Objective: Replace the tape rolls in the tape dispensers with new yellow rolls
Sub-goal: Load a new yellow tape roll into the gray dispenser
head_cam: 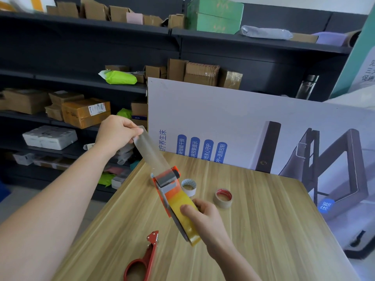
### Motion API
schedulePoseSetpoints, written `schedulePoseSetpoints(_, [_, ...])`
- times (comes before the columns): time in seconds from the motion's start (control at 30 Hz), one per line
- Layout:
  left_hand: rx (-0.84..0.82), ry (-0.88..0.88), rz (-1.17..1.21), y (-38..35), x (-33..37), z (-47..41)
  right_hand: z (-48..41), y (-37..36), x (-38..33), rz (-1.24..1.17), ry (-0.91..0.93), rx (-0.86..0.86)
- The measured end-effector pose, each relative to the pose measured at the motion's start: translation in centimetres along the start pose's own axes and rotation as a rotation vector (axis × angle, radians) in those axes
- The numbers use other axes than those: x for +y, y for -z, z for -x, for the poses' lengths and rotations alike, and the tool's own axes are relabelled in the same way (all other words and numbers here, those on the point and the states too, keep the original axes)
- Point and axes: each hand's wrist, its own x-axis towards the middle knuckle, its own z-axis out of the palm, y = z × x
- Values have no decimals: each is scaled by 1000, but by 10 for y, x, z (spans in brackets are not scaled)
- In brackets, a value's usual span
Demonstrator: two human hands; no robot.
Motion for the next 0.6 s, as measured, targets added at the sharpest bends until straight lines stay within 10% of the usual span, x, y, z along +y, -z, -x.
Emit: schedulePoseSetpoints(0.6, [-411, 466, 449, -78, -64, 66, -9, 17, 4, -419, -241, 96])
